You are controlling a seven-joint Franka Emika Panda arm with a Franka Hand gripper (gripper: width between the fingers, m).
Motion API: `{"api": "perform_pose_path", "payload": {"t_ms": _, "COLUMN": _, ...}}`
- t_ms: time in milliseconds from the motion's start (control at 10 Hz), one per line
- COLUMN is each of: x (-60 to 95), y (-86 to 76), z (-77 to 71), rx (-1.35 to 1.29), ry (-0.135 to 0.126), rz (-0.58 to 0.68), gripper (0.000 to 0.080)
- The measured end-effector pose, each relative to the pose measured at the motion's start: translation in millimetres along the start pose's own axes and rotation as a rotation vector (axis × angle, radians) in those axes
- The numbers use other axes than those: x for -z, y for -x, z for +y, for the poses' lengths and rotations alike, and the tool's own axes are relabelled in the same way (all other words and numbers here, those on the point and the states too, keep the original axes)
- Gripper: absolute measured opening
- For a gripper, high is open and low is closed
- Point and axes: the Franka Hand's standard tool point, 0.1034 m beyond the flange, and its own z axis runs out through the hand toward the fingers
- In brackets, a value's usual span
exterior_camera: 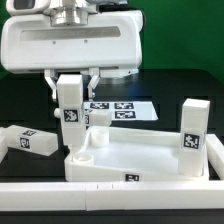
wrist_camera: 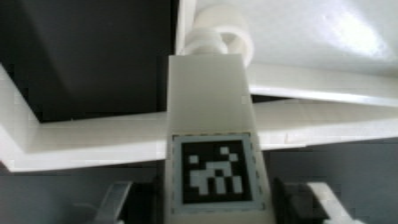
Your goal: Assemble desk
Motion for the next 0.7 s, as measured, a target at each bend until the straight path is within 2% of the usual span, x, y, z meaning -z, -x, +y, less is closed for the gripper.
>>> {"api": "perform_pose_path", "payload": {"t_ms": 500, "x": -5.0, "y": -0.9, "z": -11.7, "rx": -0.023, "ry": 0.001, "rz": 0.013, "gripper": 0.0284}}
{"api": "perform_pose_path", "payload": {"t_ms": 700, "x": -9.7, "y": 3.3, "z": -10.9, "rx": -0.024, "ry": 0.005, "rz": 0.009, "gripper": 0.0284}}
